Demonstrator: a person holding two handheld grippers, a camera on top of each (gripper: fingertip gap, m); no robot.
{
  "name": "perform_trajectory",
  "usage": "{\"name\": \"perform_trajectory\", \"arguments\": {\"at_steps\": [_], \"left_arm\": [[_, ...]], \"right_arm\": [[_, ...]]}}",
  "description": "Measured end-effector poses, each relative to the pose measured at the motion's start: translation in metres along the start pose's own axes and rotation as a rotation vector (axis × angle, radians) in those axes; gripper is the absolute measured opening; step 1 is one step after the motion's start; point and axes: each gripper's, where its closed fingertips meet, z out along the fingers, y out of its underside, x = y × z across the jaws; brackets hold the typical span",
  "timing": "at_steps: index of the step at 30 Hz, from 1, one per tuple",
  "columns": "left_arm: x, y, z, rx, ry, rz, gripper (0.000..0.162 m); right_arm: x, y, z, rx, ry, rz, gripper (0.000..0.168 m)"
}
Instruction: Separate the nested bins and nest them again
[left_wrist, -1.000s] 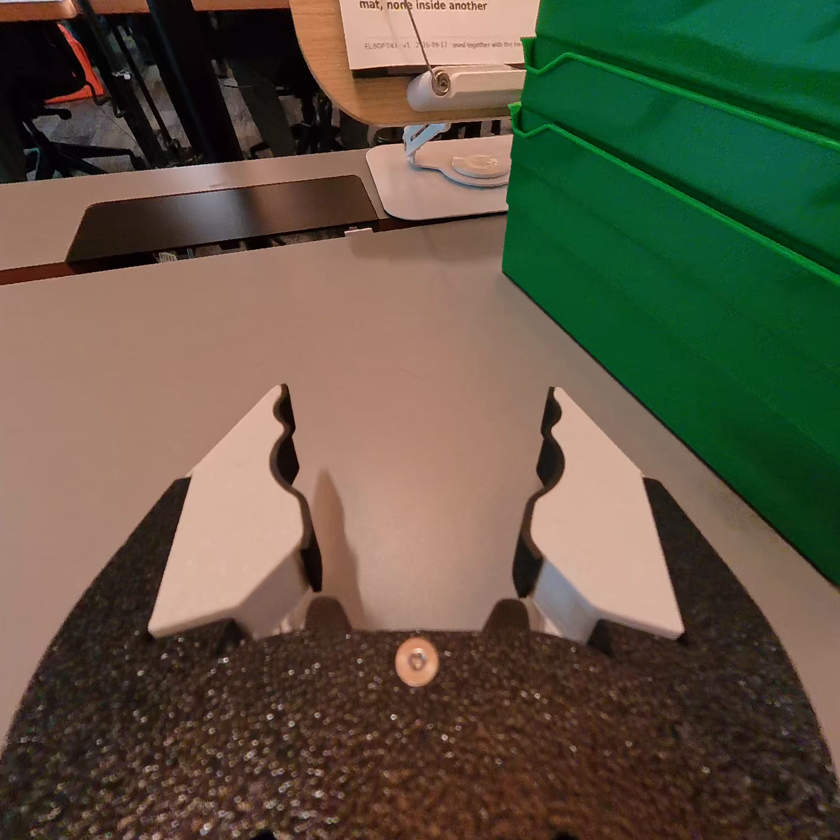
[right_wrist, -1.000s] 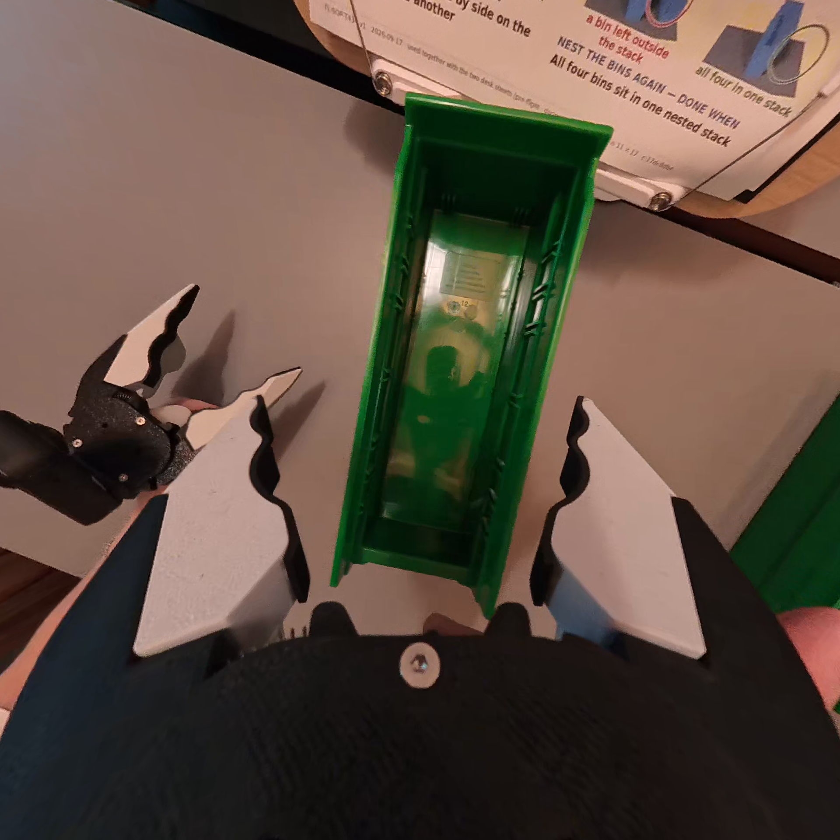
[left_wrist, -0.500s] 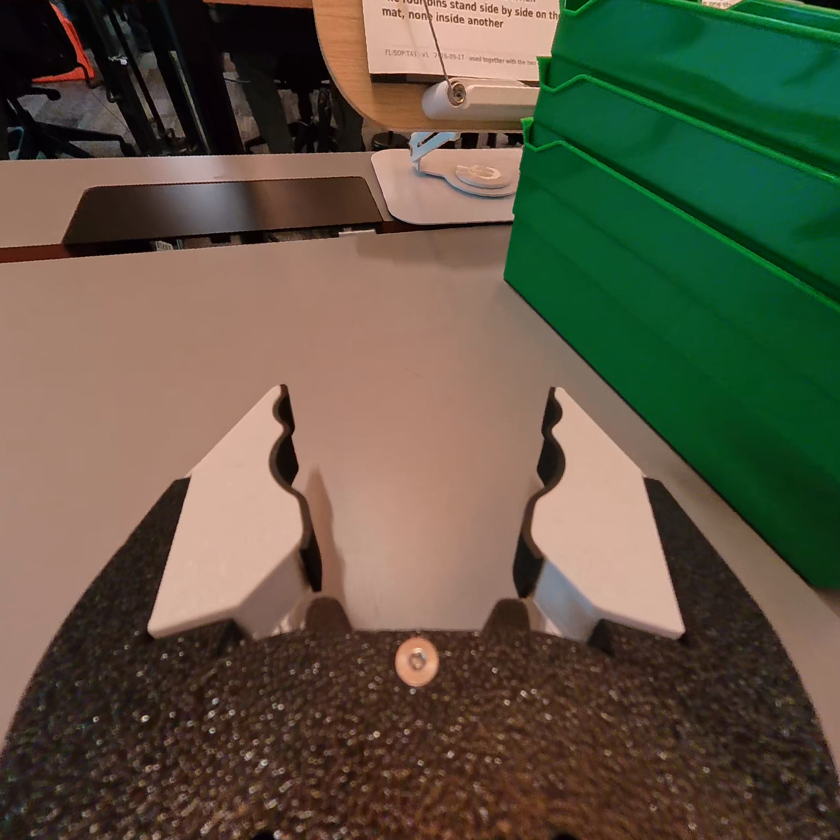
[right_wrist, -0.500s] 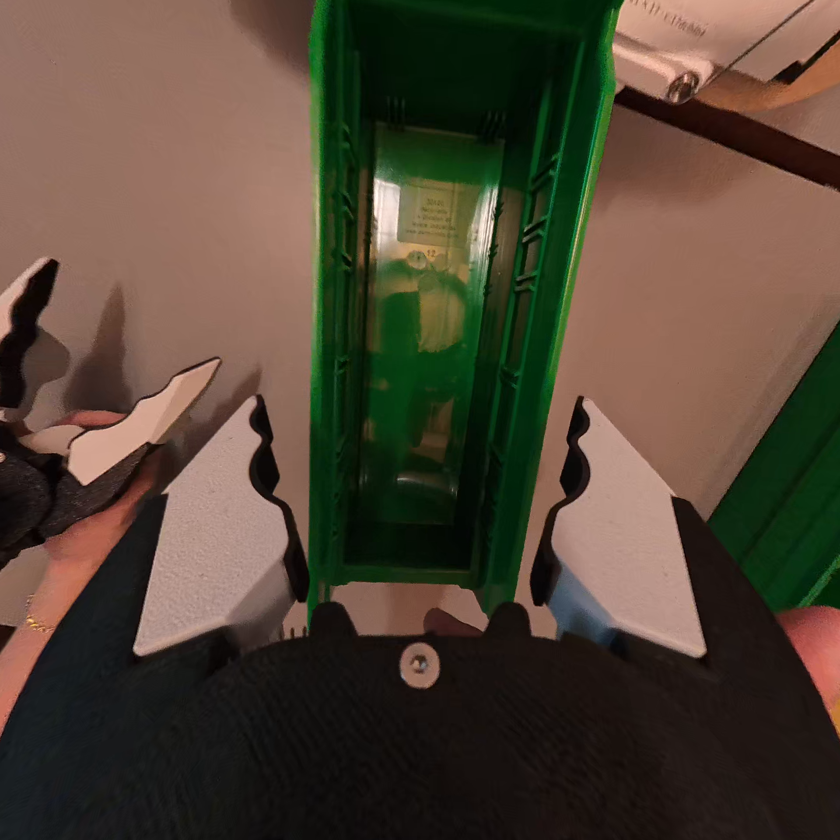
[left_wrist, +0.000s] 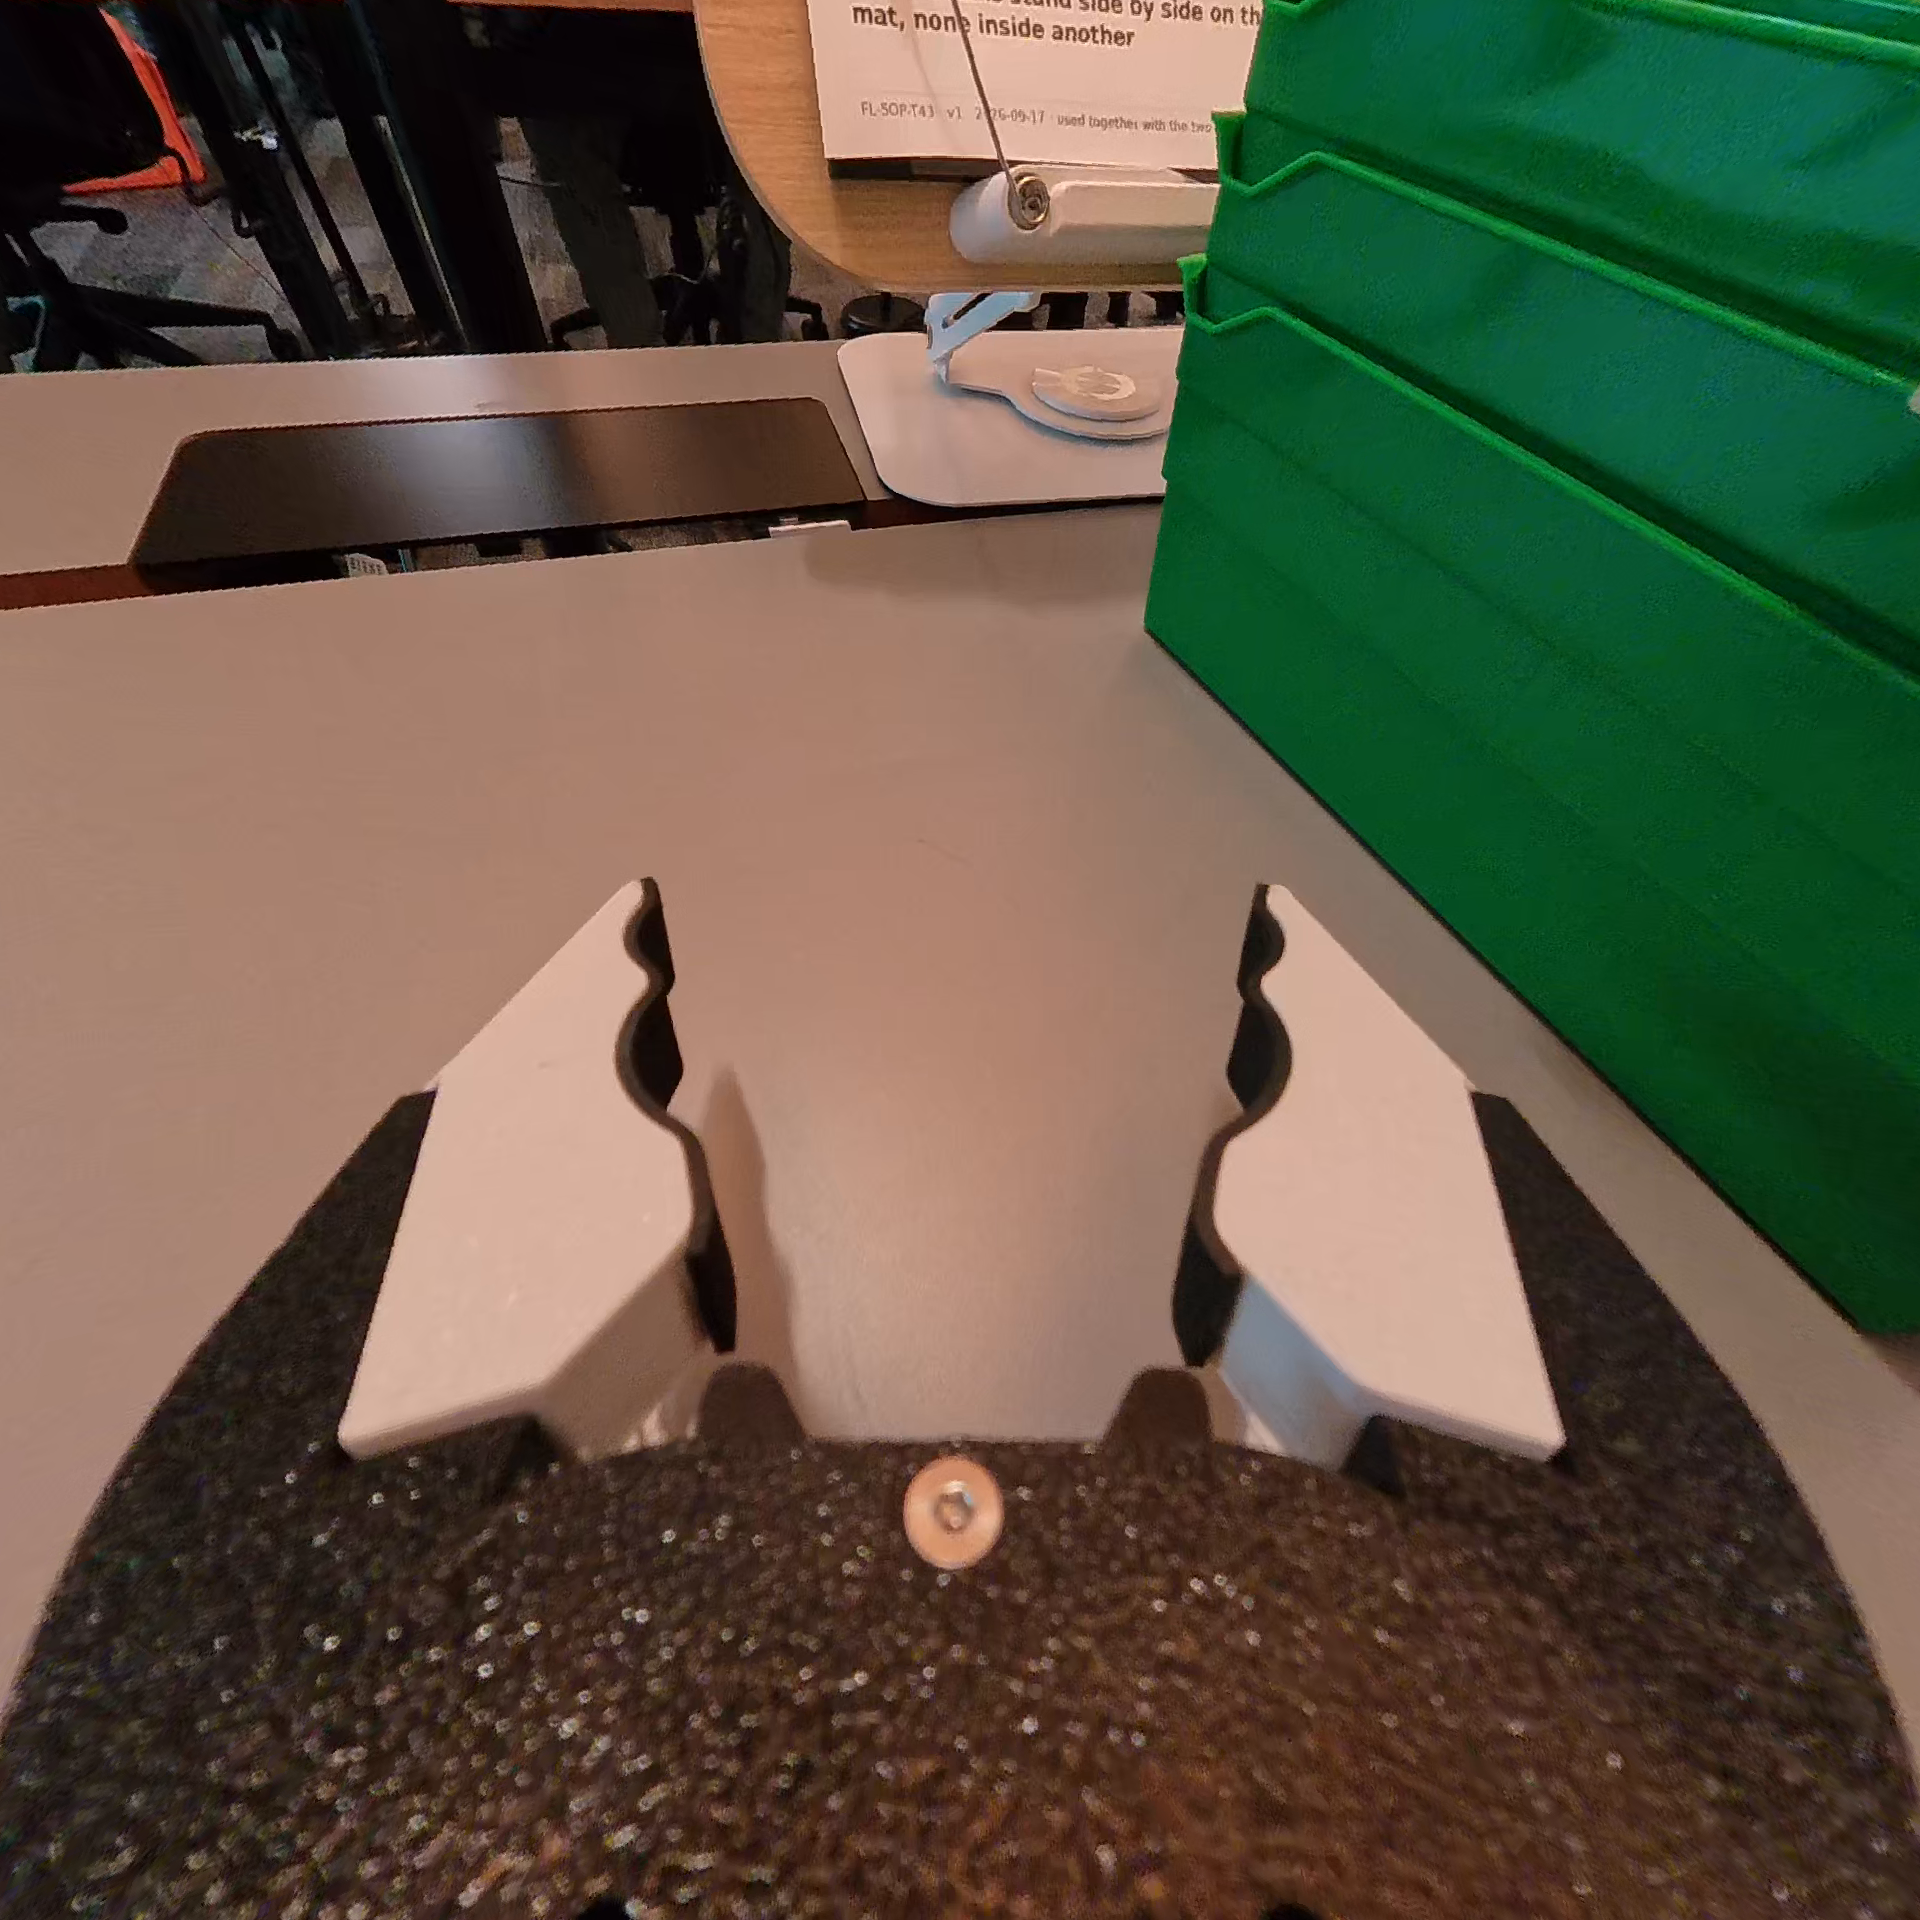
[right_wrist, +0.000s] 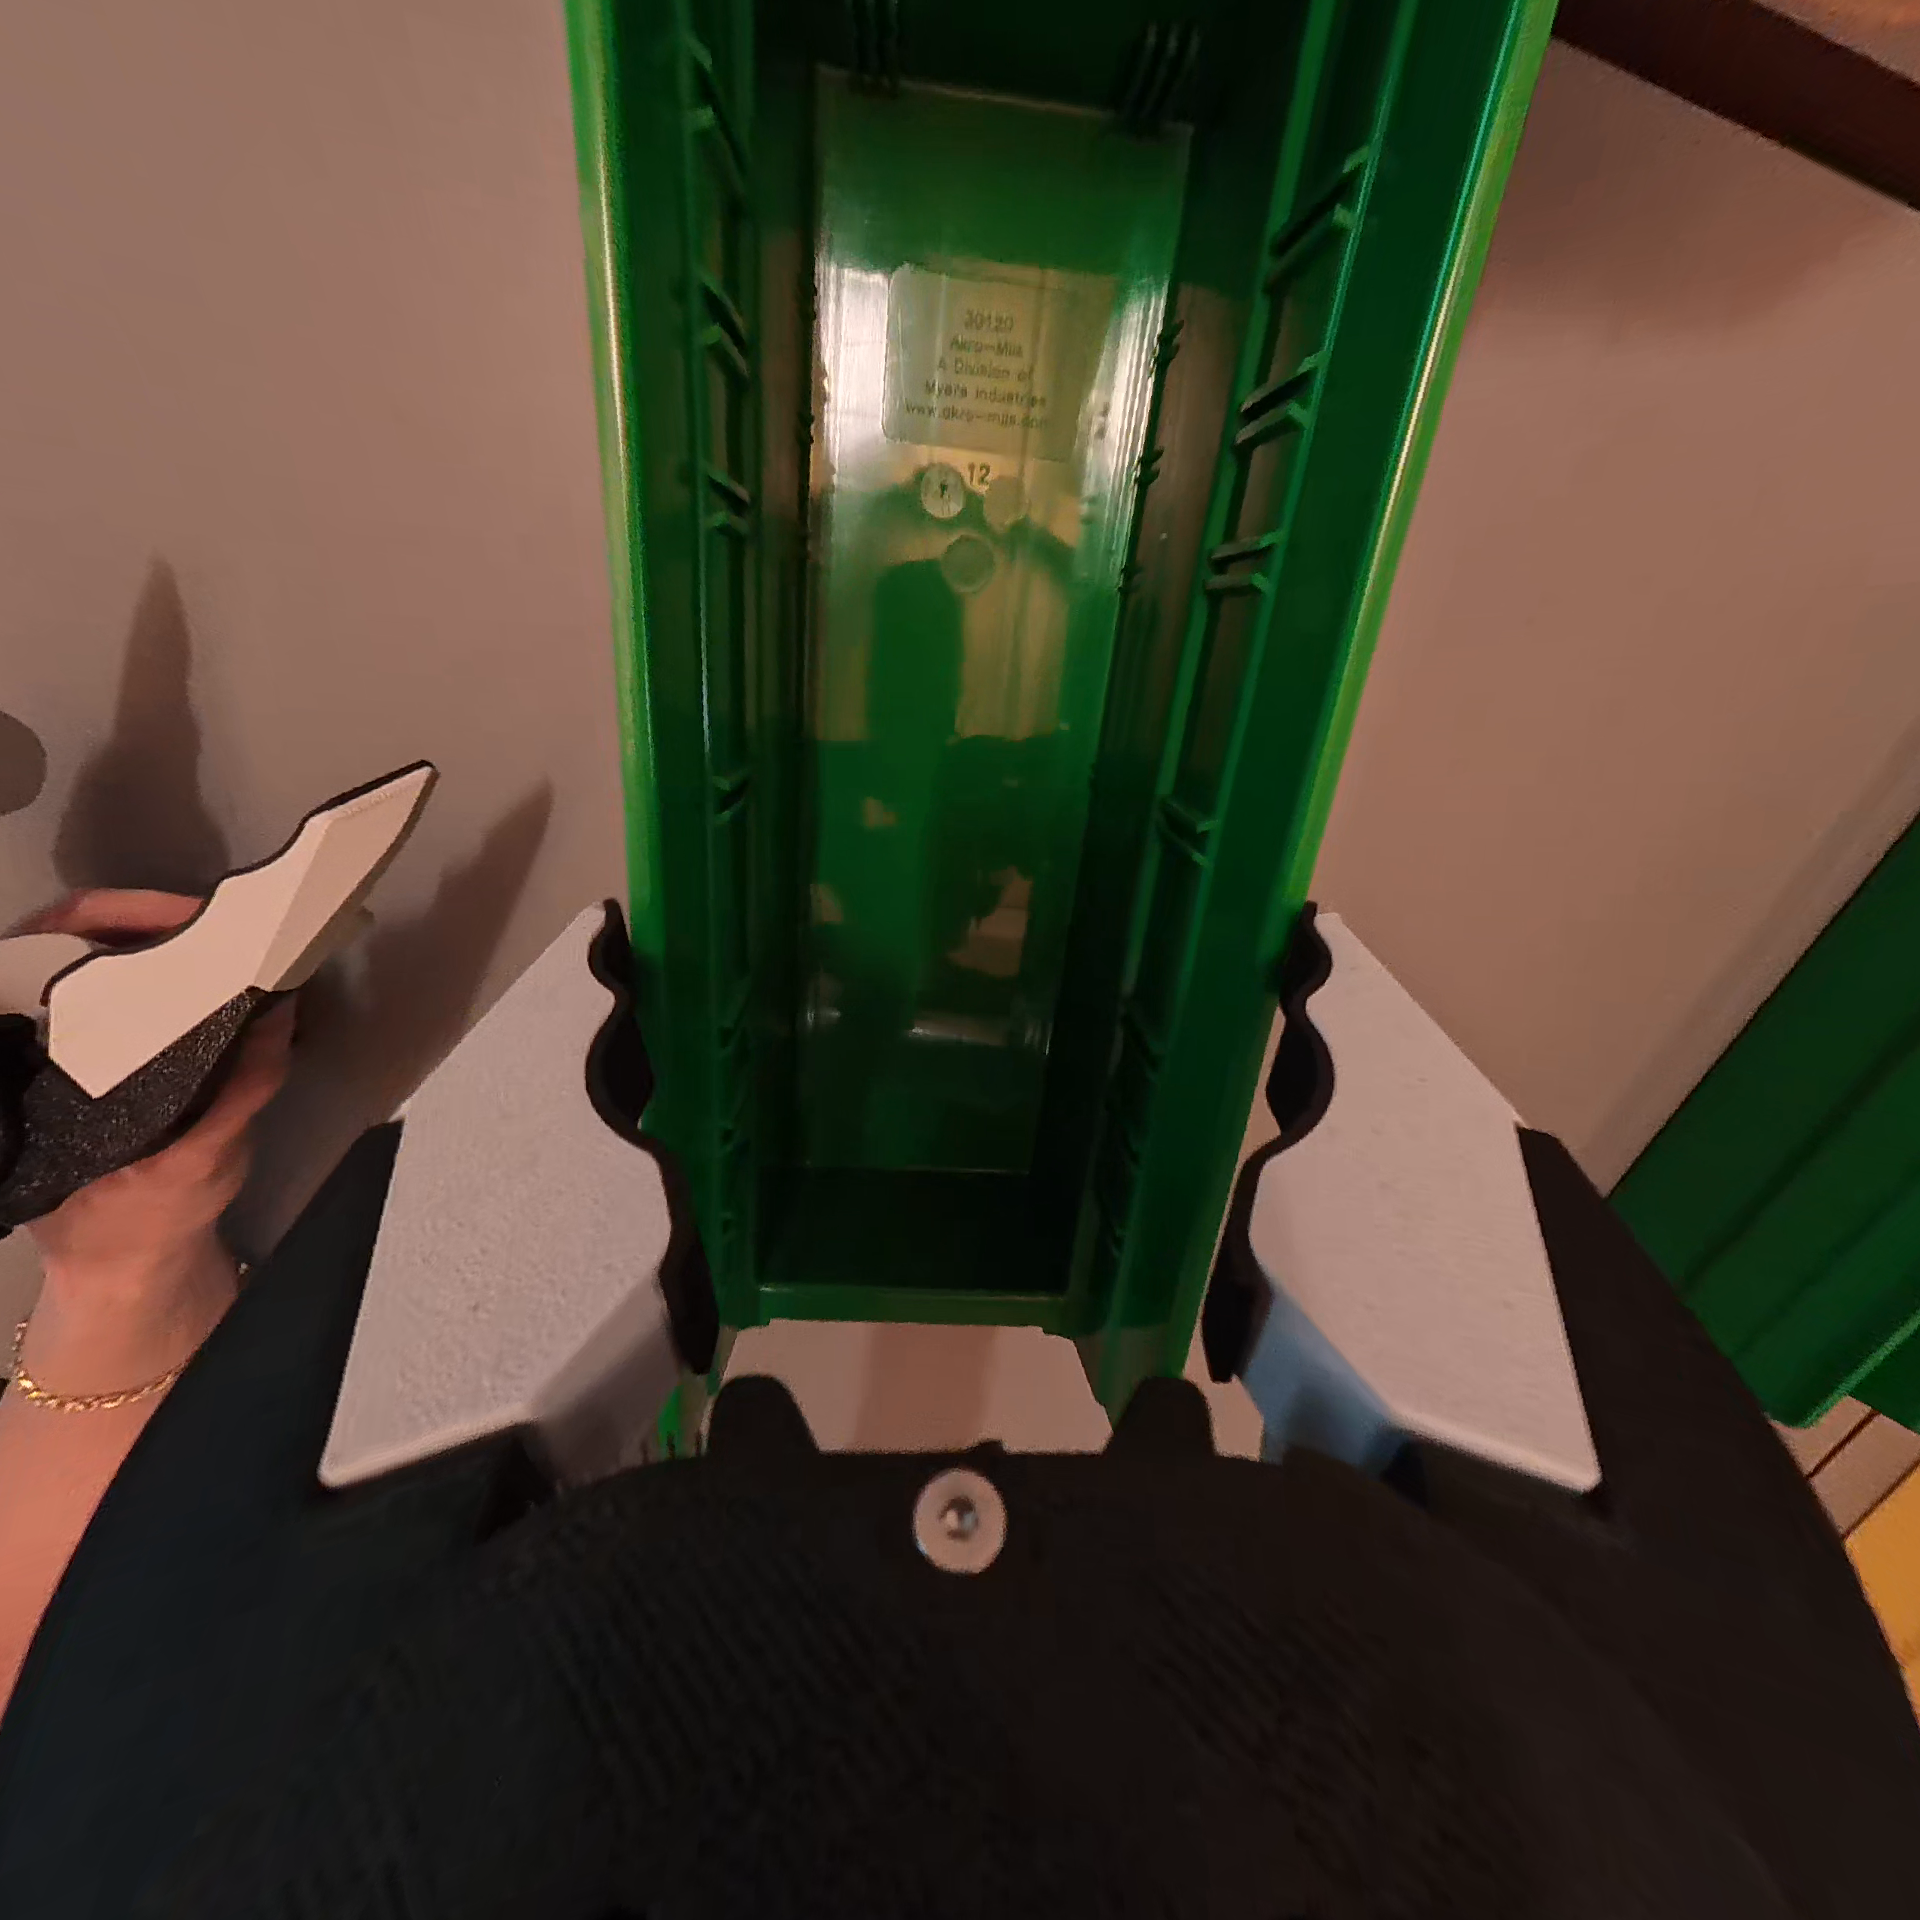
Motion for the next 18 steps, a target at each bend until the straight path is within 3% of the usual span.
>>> {"name": "perform_trajectory", "arguments": {"at_steps": [6, 18], "left_arm": [[0.0003, -0.0002, -0.0001, 0.002, -0.001, 0.003, 0.107], [0.0007, -0.0006, -0.0002, 0.006, 0.005, 0.000, 0.106]], "right_arm": [[-0.0006, 0.0048, -0.0014, -0.035, -0.026, -0.028, 0.122], [-0.0048, 0.0116, -0.0070, -0.141, -0.038, 0.021, 0.101]]}}
